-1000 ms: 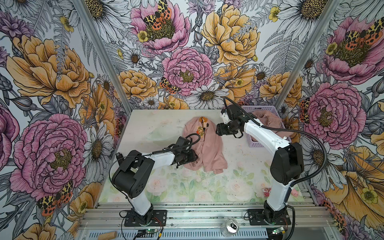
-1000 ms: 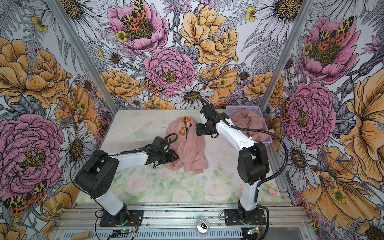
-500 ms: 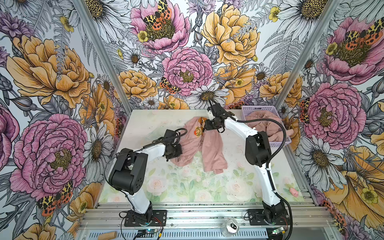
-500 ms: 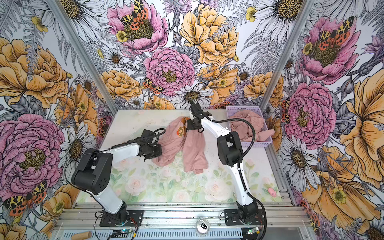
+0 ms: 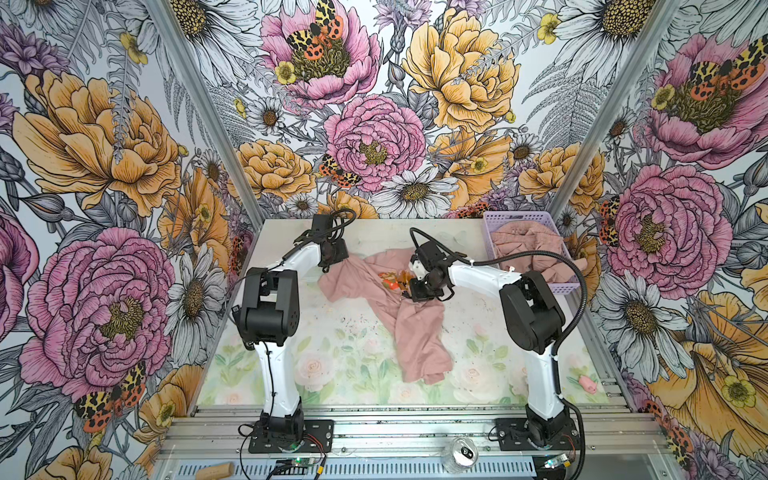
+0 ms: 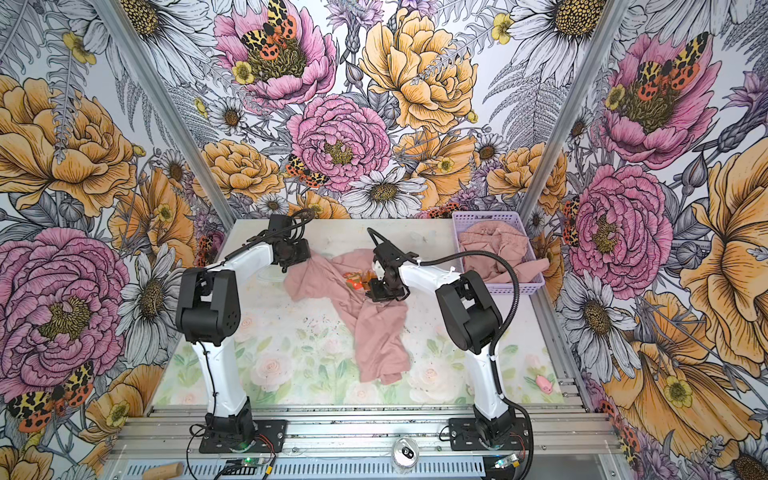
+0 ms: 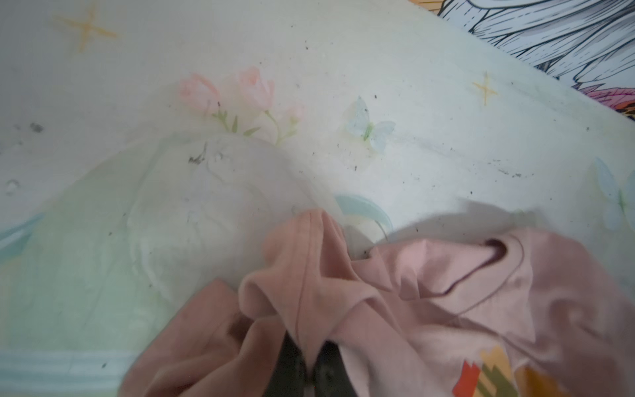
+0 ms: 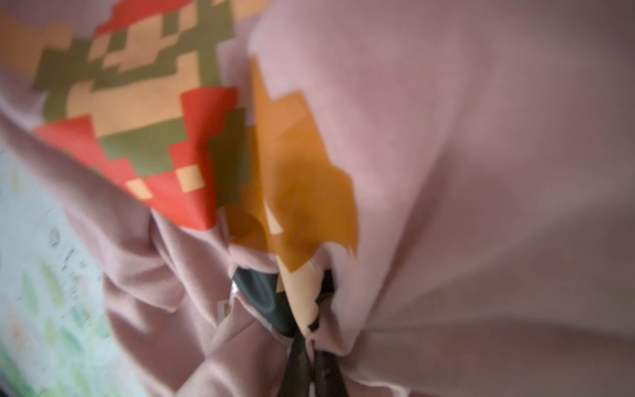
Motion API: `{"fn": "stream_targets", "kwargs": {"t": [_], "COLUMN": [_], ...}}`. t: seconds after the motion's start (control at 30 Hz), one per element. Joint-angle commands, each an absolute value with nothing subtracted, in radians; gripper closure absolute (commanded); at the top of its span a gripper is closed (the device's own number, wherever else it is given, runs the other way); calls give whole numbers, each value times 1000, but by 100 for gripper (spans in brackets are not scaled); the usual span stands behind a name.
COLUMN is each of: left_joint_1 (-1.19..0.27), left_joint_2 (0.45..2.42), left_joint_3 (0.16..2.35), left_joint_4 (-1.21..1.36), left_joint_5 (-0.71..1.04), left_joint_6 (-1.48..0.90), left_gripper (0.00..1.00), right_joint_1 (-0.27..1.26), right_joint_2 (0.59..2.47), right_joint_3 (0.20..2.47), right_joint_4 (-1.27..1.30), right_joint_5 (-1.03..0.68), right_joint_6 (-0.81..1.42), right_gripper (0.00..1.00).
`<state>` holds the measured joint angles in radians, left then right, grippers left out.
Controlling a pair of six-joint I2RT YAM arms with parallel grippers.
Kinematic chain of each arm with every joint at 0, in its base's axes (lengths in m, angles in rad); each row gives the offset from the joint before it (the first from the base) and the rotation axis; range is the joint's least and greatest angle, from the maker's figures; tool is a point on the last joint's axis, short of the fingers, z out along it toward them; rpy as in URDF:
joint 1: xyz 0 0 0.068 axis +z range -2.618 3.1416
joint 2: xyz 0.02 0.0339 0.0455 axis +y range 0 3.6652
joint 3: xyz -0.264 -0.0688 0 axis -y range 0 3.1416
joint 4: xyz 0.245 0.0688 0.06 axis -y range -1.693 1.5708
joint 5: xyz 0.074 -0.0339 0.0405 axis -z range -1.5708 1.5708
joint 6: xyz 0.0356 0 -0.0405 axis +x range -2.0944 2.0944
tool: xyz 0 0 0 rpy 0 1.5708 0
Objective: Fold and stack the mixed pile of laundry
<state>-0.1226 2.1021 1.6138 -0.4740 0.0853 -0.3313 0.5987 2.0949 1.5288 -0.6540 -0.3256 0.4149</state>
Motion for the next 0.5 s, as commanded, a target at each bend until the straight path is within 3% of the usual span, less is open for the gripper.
{"fn": "stream_targets", "kwargs": {"t": [0.0,0.07,0.17,0.3,0.4,0.47], "left_joint_1": [-136,-141,-137,-120,-117,-119], "left_joint_2": [2156,2185,2193,2125,2031,1970], "left_joint_3": [1719,1764,1786,1731,1644,1575], "left_joint_4": [-474,-476,-477,-475,-463,-462], "left_joint_5": [107,129,170,213,215,219], "left_joint_6": [-307,-304,-303,-313,-311,-321], "left_gripper": [100,100,100,31,7,1], "right_joint_1": [694,722,692,606,564,550], "right_joint_2": [2093,2127,2116,2054,2067,2112], "right_joint_3": [1548,1622,1688,1719,1754,1798], "right_joint_4": [-585,-582,-587,-627,-684,-713], "right_joint_5": [-487,-525,-494,-438,-390,-372], "right_joint_6": [528,544,549,508,433,387], "right_gripper": [100,100,76,58,48,45]}}
